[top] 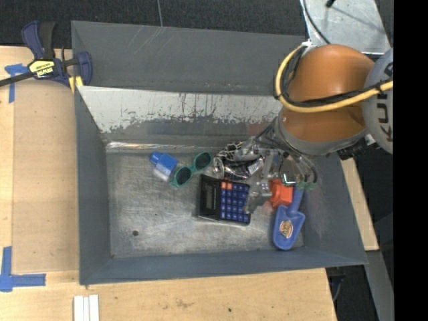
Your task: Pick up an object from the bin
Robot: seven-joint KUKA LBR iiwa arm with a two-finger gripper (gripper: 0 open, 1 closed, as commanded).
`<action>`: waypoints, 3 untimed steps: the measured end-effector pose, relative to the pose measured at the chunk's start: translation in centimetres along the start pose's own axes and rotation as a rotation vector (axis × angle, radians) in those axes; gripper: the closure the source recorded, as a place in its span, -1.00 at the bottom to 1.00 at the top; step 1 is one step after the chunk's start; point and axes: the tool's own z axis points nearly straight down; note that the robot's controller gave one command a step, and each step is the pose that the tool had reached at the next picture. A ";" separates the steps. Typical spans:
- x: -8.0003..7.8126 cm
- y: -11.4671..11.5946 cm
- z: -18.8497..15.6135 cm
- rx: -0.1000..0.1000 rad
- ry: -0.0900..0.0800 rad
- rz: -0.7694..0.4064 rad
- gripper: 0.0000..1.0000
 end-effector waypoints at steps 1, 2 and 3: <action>-0.2 0.0 -0.4 0.000 -0.008 0.001 -1.00; -1.1 -0.8 7.9 -0.001 -0.013 0.066 -1.00; -2.0 -2.0 14.6 0.001 -0.011 -0.098 -1.00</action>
Offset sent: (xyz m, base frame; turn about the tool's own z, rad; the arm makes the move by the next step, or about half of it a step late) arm 0.0158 -0.0171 -0.1603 0.1293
